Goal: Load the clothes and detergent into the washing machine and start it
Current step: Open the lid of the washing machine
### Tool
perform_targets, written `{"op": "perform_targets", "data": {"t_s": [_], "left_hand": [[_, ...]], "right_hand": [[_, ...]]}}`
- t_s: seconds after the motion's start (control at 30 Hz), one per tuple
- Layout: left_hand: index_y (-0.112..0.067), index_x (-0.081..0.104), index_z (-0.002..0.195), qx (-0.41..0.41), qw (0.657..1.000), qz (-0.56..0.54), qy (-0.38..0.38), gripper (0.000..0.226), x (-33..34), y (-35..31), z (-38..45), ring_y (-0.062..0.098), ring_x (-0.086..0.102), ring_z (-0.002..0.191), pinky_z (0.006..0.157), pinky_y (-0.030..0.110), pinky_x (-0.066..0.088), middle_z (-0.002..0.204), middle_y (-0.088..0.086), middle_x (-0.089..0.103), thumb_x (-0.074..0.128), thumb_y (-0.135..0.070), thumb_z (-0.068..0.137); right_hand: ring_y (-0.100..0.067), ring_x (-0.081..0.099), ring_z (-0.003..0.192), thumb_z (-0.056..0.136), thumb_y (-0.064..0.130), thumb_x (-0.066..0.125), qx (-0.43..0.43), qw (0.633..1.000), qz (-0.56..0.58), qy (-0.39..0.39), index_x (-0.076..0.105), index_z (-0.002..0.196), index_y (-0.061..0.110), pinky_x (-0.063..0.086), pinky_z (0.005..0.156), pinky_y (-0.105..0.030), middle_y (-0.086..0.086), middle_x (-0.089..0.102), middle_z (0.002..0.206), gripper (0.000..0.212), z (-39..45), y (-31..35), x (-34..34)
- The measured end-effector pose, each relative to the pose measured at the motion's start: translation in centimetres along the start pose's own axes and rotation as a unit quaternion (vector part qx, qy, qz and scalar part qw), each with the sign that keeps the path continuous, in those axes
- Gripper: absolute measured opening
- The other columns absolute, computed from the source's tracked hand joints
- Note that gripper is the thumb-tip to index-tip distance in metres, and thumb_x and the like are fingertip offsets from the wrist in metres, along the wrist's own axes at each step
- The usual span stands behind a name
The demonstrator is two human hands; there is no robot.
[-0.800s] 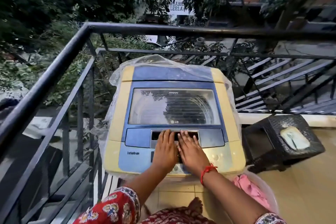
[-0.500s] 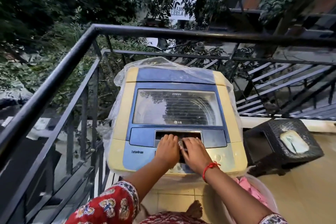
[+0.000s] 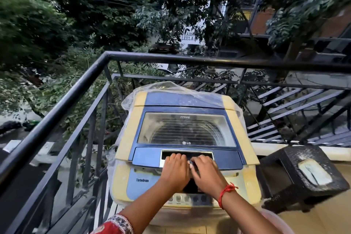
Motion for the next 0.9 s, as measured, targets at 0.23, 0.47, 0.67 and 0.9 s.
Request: {"op": "perform_targets", "data": {"t_s": [0.23, 0.47, 0.67, 0.9], "left_hand": [[-0.026, 0.056, 0.068, -0.004, 0.993, 0.043, -0.106, 0.029, -4.9, -0.1, 1.7, 0.017, 0.055, 0.062, 0.057, 0.031, 0.037, 0.065, -0.007, 0.059, 0.038, -0.036, 0.088], [-0.025, 0.046, 0.054, 0.008, 0.971, 0.036, -0.234, 0.028, -12.5, -0.1, 4.7, 0.018, 0.050, 0.050, 0.047, 0.029, 0.034, 0.051, -0.006, 0.053, 0.045, -0.029, 0.082], [-0.017, 0.054, 0.047, -0.014, 0.956, 0.050, -0.288, 0.046, -18.7, 1.1, 10.2, 0.024, 0.054, 0.041, 0.036, 0.026, 0.037, 0.046, 0.002, 0.057, 0.041, -0.031, 0.088], [-0.011, 0.058, 0.044, -0.050, 0.946, 0.069, -0.312, 0.058, -24.5, 2.4, 16.8, 0.029, 0.057, 0.039, 0.039, 0.022, 0.025, 0.043, 0.006, 0.058, 0.037, -0.035, 0.093]], "right_hand": [[-0.012, 0.054, 0.086, 0.095, 0.036, 0.033, -0.062, 0.987, -0.095, -0.113, 0.056, 0.097, 0.031, 0.036, 0.078, -0.034, 0.012, 0.057, 0.091, 0.024, 1.3, 1.6, -4.2], [-0.020, 0.049, 0.064, 0.091, 0.028, 0.043, -0.119, 0.950, -0.128, -0.259, 0.052, 0.076, 0.027, 0.032, 0.067, -0.037, 0.008, 0.051, 0.070, 0.017, 4.8, 3.4, -10.6], [-0.023, 0.047, 0.059, 0.090, 0.026, 0.042, -0.133, 0.919, -0.150, -0.338, 0.050, 0.071, 0.024, 0.028, 0.060, -0.037, 0.003, 0.051, 0.065, 0.021, 9.9, 5.0, -17.8], [-0.024, 0.054, 0.060, 0.092, 0.026, 0.038, -0.098, 0.927, -0.128, -0.339, 0.049, 0.074, 0.022, 0.034, 0.058, -0.040, 0.002, 0.056, 0.065, 0.022, 17.1, 4.6, -23.1]]}}
Point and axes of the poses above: each hand's wrist, its own z-axis towards the middle knuckle, its own x-axis out of the palm, y = z × x, the point moved 9 cm from there along z, towards the middle knuckle
